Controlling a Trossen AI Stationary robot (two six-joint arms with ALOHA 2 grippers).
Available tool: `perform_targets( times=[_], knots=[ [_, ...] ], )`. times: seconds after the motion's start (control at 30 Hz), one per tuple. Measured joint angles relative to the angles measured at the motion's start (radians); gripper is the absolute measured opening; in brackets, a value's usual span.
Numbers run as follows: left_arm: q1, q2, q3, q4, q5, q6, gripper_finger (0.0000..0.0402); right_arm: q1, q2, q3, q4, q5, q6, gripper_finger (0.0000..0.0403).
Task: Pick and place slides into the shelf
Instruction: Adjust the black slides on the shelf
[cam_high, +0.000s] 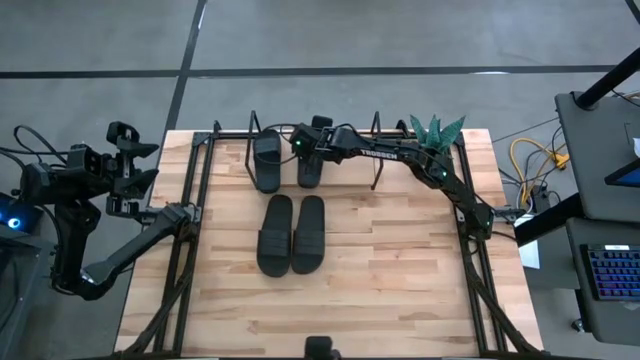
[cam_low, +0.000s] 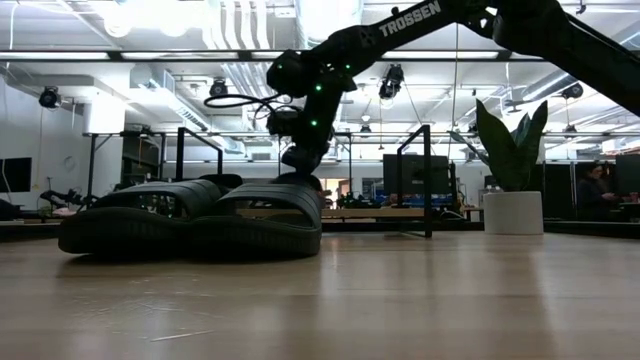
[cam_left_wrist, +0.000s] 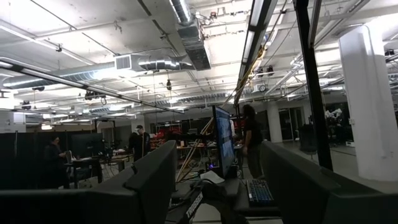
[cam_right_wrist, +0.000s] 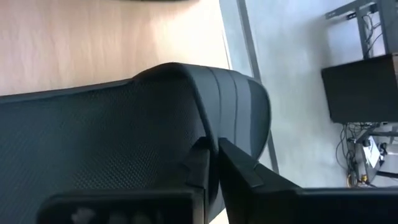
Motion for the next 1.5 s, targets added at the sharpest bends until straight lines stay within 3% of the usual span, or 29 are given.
perform_targets(
  times=[0.37,0.5,0.63,1.5],
  knots=[
    [0.000,0.000,0.000,0.000,-0.001,0.000,0.0217,0.042,0.001,0.008,0.170,-0.009,-0.001,0.0013],
    [0.000,0.000,0.000,0.000,-0.009,0.000,0.0217,0.054,0.001,0.007,0.190,0.001,-0.009,0.0013],
    [0.000,0.000,0.000,0.000,-0.010,0.000,0.0217,0.061,0.001,-0.009,0.201,0.091,-0.003,0.0013],
    [0.000,0.000,0.000,-0.018,-0.010,0.000,0.0217,0.072,0.052,-0.043,0.337,0.151,-0.041,0.0012]
  ],
)
